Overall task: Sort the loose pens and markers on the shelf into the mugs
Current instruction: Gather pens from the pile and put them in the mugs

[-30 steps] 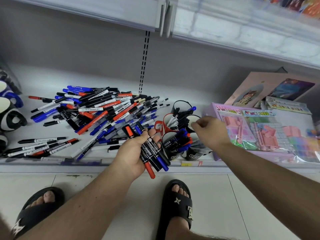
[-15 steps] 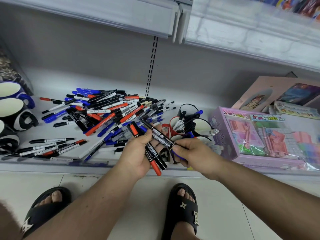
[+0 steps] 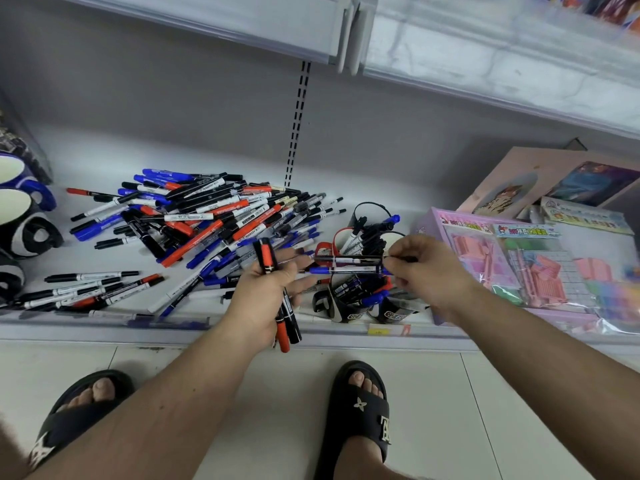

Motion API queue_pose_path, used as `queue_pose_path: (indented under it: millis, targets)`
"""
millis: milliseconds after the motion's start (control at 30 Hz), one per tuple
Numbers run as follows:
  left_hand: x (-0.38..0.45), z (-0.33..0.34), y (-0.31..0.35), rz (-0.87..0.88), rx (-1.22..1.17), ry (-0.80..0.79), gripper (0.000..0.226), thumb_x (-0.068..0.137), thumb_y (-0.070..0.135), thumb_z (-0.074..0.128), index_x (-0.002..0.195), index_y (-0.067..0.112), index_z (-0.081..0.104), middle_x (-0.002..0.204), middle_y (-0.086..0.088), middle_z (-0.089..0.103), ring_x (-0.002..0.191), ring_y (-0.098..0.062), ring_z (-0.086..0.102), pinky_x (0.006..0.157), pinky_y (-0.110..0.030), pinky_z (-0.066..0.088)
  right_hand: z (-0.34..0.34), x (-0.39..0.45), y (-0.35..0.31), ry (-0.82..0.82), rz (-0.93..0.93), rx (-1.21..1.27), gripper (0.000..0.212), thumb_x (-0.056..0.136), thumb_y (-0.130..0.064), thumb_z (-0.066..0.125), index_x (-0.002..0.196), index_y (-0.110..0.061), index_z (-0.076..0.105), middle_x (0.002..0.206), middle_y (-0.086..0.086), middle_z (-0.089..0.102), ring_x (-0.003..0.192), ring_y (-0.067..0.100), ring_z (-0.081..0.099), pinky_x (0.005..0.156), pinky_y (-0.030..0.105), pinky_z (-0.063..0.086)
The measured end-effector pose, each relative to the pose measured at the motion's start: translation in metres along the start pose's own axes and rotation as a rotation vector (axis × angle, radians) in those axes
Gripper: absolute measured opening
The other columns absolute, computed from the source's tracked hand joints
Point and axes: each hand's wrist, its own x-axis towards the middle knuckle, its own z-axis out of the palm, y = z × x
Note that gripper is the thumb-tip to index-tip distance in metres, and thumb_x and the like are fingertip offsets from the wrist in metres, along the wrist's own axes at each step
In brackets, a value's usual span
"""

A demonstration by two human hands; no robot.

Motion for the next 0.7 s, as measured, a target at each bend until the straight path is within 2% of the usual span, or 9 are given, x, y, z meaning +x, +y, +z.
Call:
queue_pose_path:
  millis: [67, 133, 200, 267, 333, 400, 500, 600, 700]
  targets:
    - [0.003, -0.003, 0.002, -0.029, -0.113, 0.005, 0.021, 0.099, 0.006, 0.051, 0.116, 0.013, 0.063, 0.104, -0.004, 0.076, 0.079, -0.019, 0.074, 0.053, -0.024, 0.043, -0.014, 0.010, 0.001, 0.103, -0.130, -0.241, 0.019, 0.087, -0.007, 0.071, 0.079, -0.023, 0.064, 0.083, -0.001, 0.068, 0.068, 0.017, 0.060, 0.070, 0.029, 0.050]
    - [0.004, -0.003, 0.004, -0.050, -0.199, -0.028, 0.024, 0.099, 0.009, 0.051, 0.121, 0.012, 0.061, 0.100, -0.004, 0.075, 0.069, -0.016, 0.068, 0.053, -0.024, 0.042, -0.020, 0.016, 0.005, 0.139, -0.191, -0.357, 0.017, 0.085, -0.010, 0.072, 0.079, -0.024, 0.065, 0.082, -0.005, 0.068, 0.075, 0.017, 0.063, 0.074, 0.026, 0.048]
    - [0.004, -0.002, 0.005, -0.092, -0.253, -0.101, 0.024, 0.099, 0.012, 0.050, 0.121, 0.012, 0.061, 0.095, -0.003, 0.073, 0.065, -0.014, 0.059, 0.056, -0.024, 0.042, -0.013, 0.022, 0.013, 0.119, -0.208, -0.492, 0.012, 0.088, -0.009, 0.068, 0.088, -0.021, 0.070, 0.085, -0.005, 0.068, 0.080, 0.016, 0.062, 0.075, 0.020, 0.044]
    - [0.001, 0.000, 0.006, -0.149, -0.277, -0.195, 0.023, 0.098, 0.014, 0.048, 0.117, 0.011, 0.062, 0.089, -0.003, 0.069, 0.066, -0.013, 0.054, 0.056, -0.024, 0.044, 0.000, 0.032, 0.027, 0.054, -0.211, -0.645, 0.018, 0.091, -0.009, 0.063, 0.105, -0.014, 0.073, 0.096, 0.003, 0.070, 0.086, 0.018, 0.062, 0.077, 0.020, 0.044]
    - [-0.003, 0.000, 0.004, -0.190, -0.290, -0.286, 0.025, 0.094, 0.015, 0.050, 0.115, 0.011, 0.062, 0.087, -0.002, 0.066, 0.067, -0.014, 0.053, 0.057, -0.024, 0.047, 0.015, 0.043, 0.039, -0.038, -0.221, -0.778, 0.025, 0.094, -0.009, 0.058, 0.116, -0.012, 0.070, 0.109, 0.010, 0.068, 0.096, 0.025, 0.063, 0.083, 0.026, 0.049]
    - [-0.005, -0.001, 0.003, -0.202, -0.276, -0.350, 0.029, 0.088, 0.015, 0.051, 0.115, 0.011, 0.063, 0.088, -0.003, 0.065, 0.069, -0.015, 0.054, 0.059, -0.026, 0.048, 0.027, 0.054, 0.045, -0.105, -0.296, -0.959, 0.027, 0.094, -0.008, 0.055, 0.117, -0.013, 0.068, 0.112, 0.013, 0.064, 0.102, 0.028, 0.062, 0.079, 0.029, 0.049]
    - [-0.008, -0.001, 0.003, -0.193, -0.224, -0.405, 0.037, 0.085, 0.014, 0.051, 0.119, 0.009, 0.062, 0.088, -0.003, 0.066, 0.071, -0.017, 0.057, 0.061, -0.028, 0.050, 0.040, 0.065, 0.046, -0.149, -0.414, -1.207, 0.035, 0.090, -0.002, 0.053, 0.118, -0.017, 0.067, 0.111, 0.009, 0.059, 0.098, 0.027, 0.062, 0.067, 0.026, 0.040]
    - [-0.010, -0.004, 0.004, -0.190, -0.185, -0.447, 0.043, 0.085, 0.011, 0.050, 0.127, 0.007, 0.060, 0.090, -0.003, 0.067, 0.072, -0.017, 0.057, 0.063, -0.028, 0.050, 0.056, 0.068, 0.058, -0.296, -0.502, -1.352, 0.045, 0.084, 0.001, 0.051, 0.122, -0.018, 0.065, 0.118, 0.007, 0.061, 0.101, 0.028, 0.063, 0.074, 0.027, 0.048]
    - [-0.009, -0.007, 0.006, -0.185, -0.156, -0.454, 0.045, 0.086, 0.012, 0.049, 0.130, 0.006, 0.059, 0.094, -0.003, 0.068, 0.074, -0.017, 0.059, 0.068, -0.030, 0.049, 0.063, 0.071, 0.071, -0.363, -0.516, -1.360, 0.045, 0.084, -0.004, 0.050, 0.124, -0.021, 0.063, 0.125, 0.003, 0.062, 0.106, 0.027, 0.064, 0.085, 0.032, 0.054]
